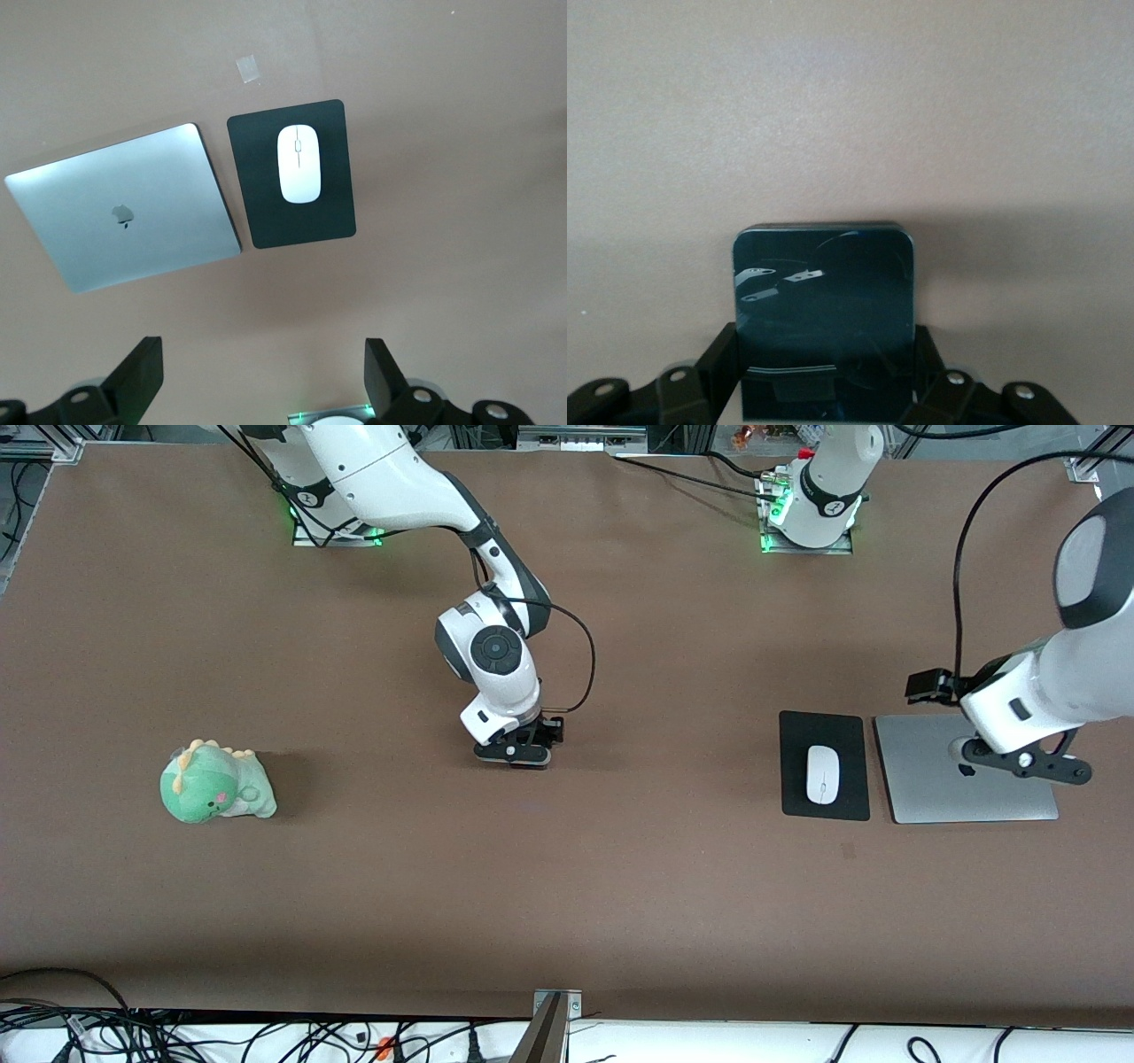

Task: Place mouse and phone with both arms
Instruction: 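Carry the phone toward the plush toy while the left gripper withdraws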

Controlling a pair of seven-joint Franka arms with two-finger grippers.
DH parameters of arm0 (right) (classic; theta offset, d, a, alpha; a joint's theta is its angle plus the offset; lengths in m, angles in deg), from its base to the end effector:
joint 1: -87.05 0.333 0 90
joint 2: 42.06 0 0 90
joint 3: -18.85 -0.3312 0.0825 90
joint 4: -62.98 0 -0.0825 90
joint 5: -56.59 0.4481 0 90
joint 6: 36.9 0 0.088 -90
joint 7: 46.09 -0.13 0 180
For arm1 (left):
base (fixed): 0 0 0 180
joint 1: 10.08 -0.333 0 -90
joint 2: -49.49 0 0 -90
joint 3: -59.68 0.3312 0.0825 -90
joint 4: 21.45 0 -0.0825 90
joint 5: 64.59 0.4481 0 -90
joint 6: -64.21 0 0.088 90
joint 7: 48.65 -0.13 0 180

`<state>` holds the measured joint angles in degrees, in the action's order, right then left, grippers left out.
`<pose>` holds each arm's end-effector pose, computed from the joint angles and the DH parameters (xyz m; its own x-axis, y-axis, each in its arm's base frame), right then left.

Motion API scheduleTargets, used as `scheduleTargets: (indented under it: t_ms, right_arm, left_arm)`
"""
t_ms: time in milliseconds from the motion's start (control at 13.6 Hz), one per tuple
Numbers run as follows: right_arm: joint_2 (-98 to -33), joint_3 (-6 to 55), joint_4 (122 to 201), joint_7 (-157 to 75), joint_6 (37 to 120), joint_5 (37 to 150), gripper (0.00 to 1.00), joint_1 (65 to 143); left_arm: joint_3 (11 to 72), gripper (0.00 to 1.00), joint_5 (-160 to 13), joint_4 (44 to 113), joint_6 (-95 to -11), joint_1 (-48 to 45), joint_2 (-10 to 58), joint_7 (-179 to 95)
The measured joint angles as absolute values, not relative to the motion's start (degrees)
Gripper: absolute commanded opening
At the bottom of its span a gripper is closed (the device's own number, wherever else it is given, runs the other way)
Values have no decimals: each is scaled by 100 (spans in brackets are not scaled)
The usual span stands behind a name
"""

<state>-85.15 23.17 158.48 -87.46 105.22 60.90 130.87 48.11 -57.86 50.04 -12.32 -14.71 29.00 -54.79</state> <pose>0.5689 0.4748 0.1140 0.9964 -0.0695 0.0494 -0.0675 -0.9969 -0.0414 0.6921 -0.0437 0.5365 0.9435 -0.2013 -0.2632 -0.2137 -0.9767 -0.0191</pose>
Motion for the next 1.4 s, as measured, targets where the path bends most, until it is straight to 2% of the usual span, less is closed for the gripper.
scheduleTargets:
  t_ms: [221,441,735,956,1103,1176,1324,1397]
  right_arm:
    - [-8291,2536,15638,-7693,9601,6089,40,12787]
    - [-7763,2902,15716,-5966,8789,6090,41,12093]
    - [-7480,3153,16335,-4595,8780,6091,42,11309]
    - [-7532,3157,16665,-4410,9148,6091,44,11084]
    - [-7602,3158,16969,-4241,9702,6091,55,10933]
    - [-7641,3158,17134,-4169,10001,6091,64,10873]
    - [-7611,3149,17359,-4099,10359,6124,98,10839]
    - [-7595,3146,17390,-4103,10390,6139,100,10839]
  left_arm:
    - [4940,100,-5786,4761,-1358,-1363,3096,-5337]
    - [5489,100,-5786,5554,-2038,-905,3781,-4707]
    - [5625,100,-5810,6603,-2236,-819,4787,-4644]
    - [5639,100,-5917,6785,-2255,-820,4890,-4731]
    - [5639,100,-5919,6821,-2285,-820,4887,-4831]
    - [5640,100,-5919,6827,-2289,-820,4887,-4878]
    - [5654,100,-5919,6830,-2290,-821,4887,-4920]
    - [5659,100,-5919,6830,-2290,-822,4887,-4933]
